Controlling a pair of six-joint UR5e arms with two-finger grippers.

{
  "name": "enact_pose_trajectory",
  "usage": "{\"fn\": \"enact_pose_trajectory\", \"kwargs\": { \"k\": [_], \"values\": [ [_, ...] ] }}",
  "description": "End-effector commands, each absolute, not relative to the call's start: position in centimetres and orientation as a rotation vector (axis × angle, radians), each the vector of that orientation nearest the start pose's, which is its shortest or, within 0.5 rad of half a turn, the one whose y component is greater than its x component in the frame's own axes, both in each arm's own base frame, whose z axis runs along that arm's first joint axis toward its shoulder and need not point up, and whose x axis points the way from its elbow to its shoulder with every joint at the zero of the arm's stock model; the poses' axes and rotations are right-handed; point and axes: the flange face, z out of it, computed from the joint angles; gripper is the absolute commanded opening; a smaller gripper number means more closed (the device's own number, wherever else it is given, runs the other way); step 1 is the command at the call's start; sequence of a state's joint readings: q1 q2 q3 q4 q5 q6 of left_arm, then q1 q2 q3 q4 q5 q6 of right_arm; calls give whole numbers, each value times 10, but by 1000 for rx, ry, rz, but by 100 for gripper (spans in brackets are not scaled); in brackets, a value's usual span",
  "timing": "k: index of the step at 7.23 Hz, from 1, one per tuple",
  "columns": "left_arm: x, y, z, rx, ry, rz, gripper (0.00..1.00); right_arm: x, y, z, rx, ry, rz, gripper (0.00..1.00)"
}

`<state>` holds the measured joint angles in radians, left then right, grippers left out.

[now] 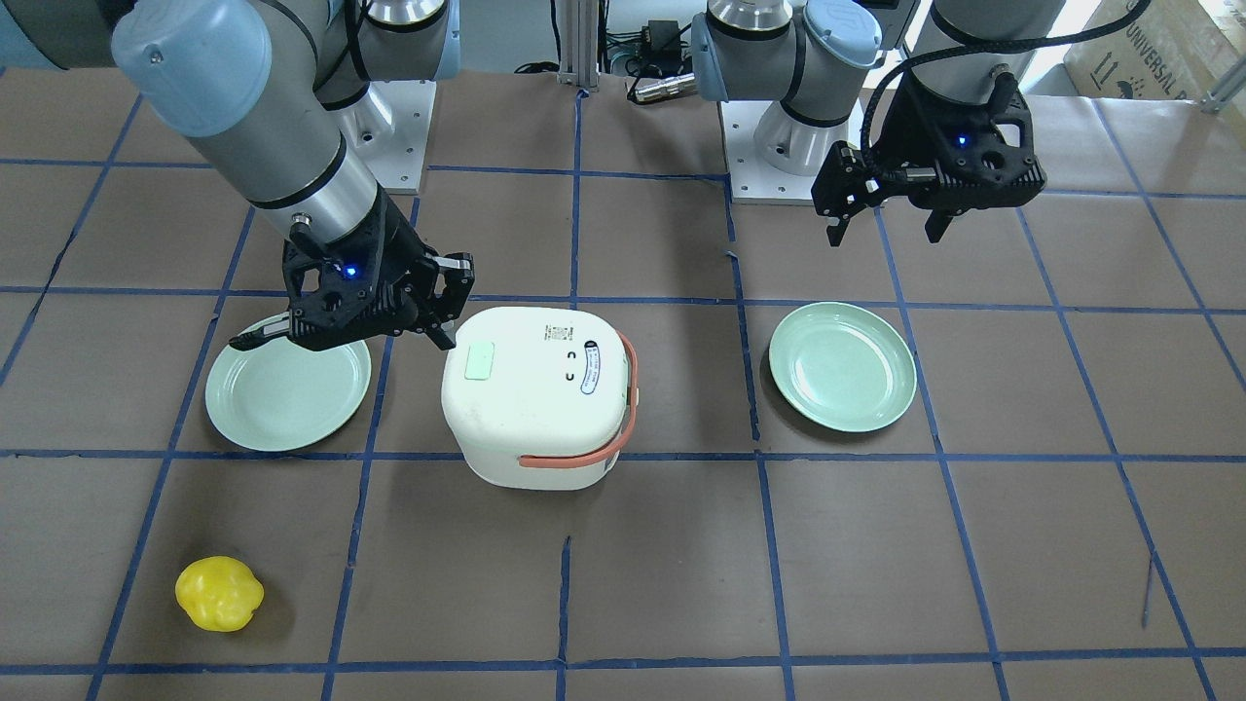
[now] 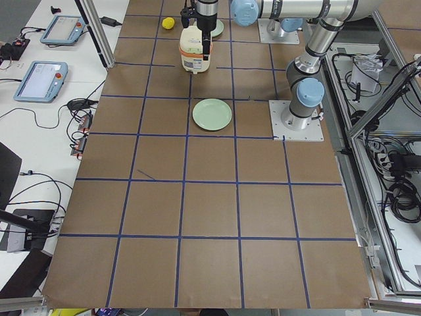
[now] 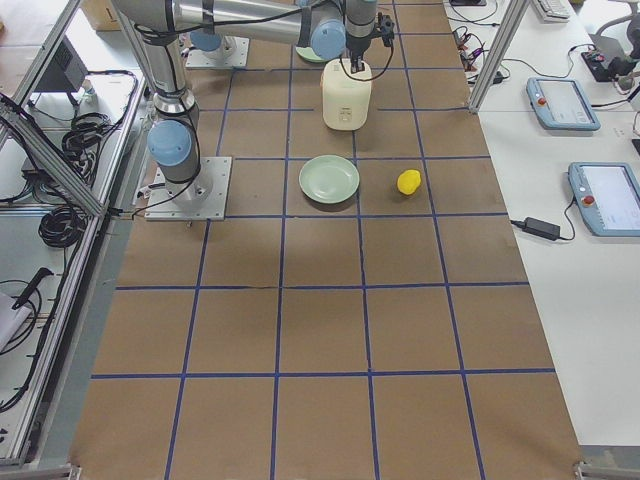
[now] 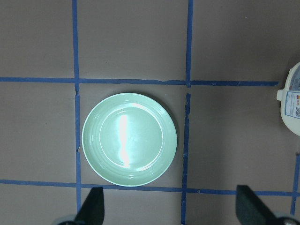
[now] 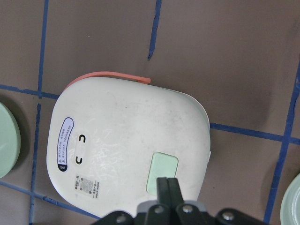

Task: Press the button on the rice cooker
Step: 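Lower the right gripper onto the lid button and press down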

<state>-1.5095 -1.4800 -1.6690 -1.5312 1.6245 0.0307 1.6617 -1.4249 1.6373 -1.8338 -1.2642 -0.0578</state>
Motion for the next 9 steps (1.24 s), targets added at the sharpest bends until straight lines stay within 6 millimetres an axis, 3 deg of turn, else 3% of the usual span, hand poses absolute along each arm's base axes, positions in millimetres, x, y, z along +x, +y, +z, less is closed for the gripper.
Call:
{"fn": "enact_pose_trajectory", "kwargs": {
  "k": [1,3,9],
  "values": [
    [-100,-463,486,-49,3086,-43,100,215,-531,401,-220,2803,-61,10],
    [-100,-464,487,-49,3086,-46,100,216,-537,387,-232,2803,-82,12],
    [-100,-464,487,-49,3086,-46,100,226,-541,374,-249,2799,-84,12]
  ]
}}
